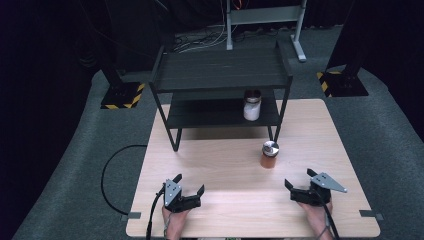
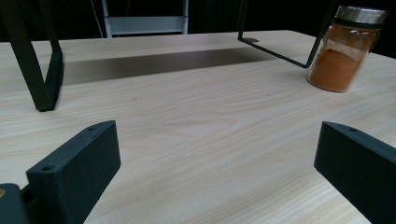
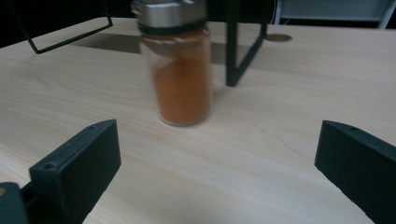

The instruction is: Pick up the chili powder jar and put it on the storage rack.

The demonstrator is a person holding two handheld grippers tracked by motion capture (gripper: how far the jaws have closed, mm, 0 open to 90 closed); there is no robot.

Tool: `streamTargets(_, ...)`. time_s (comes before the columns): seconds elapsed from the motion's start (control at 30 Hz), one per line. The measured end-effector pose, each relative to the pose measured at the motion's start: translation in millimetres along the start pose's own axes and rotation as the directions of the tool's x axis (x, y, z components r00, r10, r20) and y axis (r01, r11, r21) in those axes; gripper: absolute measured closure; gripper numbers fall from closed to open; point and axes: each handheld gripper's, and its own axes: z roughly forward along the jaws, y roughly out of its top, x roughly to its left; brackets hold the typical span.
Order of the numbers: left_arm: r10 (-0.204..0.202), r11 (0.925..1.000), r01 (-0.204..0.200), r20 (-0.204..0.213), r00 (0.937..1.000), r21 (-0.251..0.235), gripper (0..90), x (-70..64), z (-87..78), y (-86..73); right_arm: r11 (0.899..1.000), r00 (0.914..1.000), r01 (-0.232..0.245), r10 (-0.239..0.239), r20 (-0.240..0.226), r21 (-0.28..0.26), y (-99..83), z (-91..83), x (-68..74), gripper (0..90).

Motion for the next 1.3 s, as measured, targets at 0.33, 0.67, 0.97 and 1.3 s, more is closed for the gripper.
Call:
streamTargets(0.33,-0.018,0.9998,0.018,0.003,0.9998,-0.013,0.5,2.1,-1.5,-2.1,1.0,1.0,0.008,-0.008,-0.001,-0.015,21.7,50.5,25.6,0.5)
streamTargets(0.67,-0.016,0.9998,0.016,0.001,0.9999,-0.01,0.5,1.8,-0.9,-1.5,1.0,0.9997,0.0,0.0,0.025,0.004,26.0,75.1,29.6,5.1)
streamTargets(0.97,-0.022,0.9997,0.022,0.008,0.9997,-0.014,0.5,3.3,-1.1,-2.1,1.0,0.9951,0.009,-0.01,0.099,0.009,28.7,90.9,52.9,28.3)
streamTargets(1.3,-0.035,0.9991,0.036,0.015,0.9993,-0.025,0.5,5.6,-2.2,-3.8,0.999,0.9861,0.036,-0.035,0.163,-0.005,24.8,96.3,70.2,30.7)
